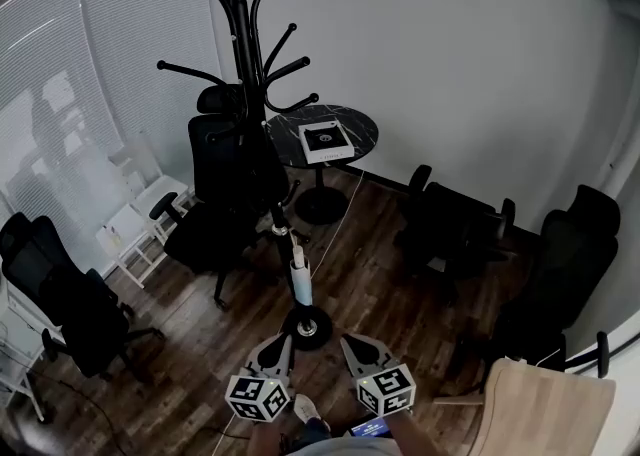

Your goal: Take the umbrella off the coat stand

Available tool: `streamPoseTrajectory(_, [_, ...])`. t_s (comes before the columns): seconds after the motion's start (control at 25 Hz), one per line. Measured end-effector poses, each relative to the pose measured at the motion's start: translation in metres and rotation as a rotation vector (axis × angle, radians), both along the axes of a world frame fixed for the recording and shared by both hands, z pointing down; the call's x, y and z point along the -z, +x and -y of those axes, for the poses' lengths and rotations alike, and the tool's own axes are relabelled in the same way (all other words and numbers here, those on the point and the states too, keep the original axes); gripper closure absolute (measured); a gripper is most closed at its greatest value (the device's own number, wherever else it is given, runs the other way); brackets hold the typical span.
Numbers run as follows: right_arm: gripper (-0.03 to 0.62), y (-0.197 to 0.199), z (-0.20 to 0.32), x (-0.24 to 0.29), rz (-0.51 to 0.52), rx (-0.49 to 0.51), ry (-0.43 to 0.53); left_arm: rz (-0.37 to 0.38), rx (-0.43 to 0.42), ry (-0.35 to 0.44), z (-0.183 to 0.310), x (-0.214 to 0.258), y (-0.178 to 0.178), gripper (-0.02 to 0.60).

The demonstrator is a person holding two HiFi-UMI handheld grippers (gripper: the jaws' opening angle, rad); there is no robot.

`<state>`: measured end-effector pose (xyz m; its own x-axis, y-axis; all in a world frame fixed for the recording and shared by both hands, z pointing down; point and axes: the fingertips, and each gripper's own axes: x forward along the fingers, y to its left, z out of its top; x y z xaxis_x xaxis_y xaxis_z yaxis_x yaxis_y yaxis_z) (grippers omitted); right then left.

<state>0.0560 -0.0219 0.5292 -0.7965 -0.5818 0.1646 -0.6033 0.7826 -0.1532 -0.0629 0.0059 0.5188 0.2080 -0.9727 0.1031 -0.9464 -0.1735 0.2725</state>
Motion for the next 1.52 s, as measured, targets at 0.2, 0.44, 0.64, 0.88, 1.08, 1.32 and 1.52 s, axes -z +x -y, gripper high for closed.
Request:
streamPoseTrajectory(0.2, [0.582, -0.006, -0.004, 0.007, 0.043, 0.047, 0.005, 0.002, 0.011, -0.005, 0.001, -0.001, -0.001, 0.561])
streamPoseTrajectory(0.44, [0.582, -0.007, -0.013, 0.01, 0.034, 0.099, 0.024, 0.012, -0.032, 0.096, 0.001, 0.019, 0.015, 0.561])
streamPoseTrajectory(0.64, [0.582, 0.003, -0.015, 0.009, 0.024, 0.102, 0.023, 0.01, -0.035, 0.077, 0.002, 0.014, 0.025, 0.561])
streamPoseTrajectory(0.88, [0.582, 0.008, -0.003, -0.002, 0.011, 0.076, -0.01, -0.023, -0.064, 0.081, 0.019, 0.011, 0.034, 0.561])
streamPoseTrajectory(1.08, [0.582, 0.004, 0.025, -0.006, 0.01, 0.041, -0.019, -0.039, -0.064, 0.069, 0.044, 0.006, 0.022, 0.561])
streamPoseTrajectory(1.32, [0.582, -0.02, 0.057, -0.016, 0.002, 0.051, -0.051, -0.062, -0.043, 0.046, 0.079, -0.004, -0.007, 0.561])
streamPoseTrajectory(1.52, [0.582, -0.037, 0.088, -0.028, -0.015, 0.044, -0.079, -0.072, -0.053, 0.03, 0.114, -0.015, -0.024, 0.561])
